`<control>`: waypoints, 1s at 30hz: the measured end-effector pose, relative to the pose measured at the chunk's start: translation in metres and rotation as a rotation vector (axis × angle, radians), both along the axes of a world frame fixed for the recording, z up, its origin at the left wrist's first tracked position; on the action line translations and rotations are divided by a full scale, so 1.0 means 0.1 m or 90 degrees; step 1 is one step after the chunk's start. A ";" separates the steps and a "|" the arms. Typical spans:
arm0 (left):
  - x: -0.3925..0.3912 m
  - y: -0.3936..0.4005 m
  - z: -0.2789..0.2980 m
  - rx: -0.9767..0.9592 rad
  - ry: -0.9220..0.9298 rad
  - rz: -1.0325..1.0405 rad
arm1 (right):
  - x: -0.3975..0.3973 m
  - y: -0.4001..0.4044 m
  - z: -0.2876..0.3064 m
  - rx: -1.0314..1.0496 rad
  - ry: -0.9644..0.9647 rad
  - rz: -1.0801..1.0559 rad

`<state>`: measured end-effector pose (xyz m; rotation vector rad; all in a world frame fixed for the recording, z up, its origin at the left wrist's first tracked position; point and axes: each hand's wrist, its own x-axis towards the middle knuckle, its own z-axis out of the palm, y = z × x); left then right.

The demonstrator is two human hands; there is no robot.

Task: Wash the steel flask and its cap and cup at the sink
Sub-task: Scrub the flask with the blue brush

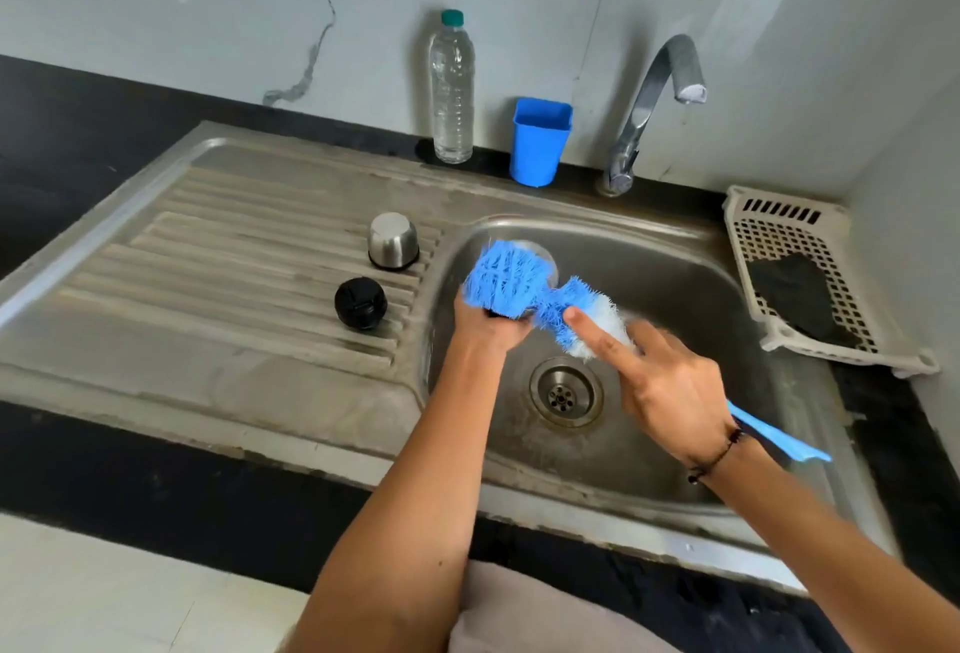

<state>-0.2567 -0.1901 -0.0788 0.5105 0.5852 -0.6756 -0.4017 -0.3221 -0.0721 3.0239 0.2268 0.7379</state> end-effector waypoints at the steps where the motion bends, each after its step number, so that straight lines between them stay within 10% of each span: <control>1: 0.00 -0.03 -0.04 -0.002 -0.005 -0.011 | 0.00 -0.03 -0.05 0.004 0.008 -0.018; 11: -0.04 0.04 -0.06 -0.033 0.119 -0.009 | 0.12 -0.21 -0.06 0.177 -0.023 -0.087; 30: -0.03 0.03 -0.08 0.006 0.039 -0.022 | -0.06 0.00 -0.16 0.099 0.016 0.016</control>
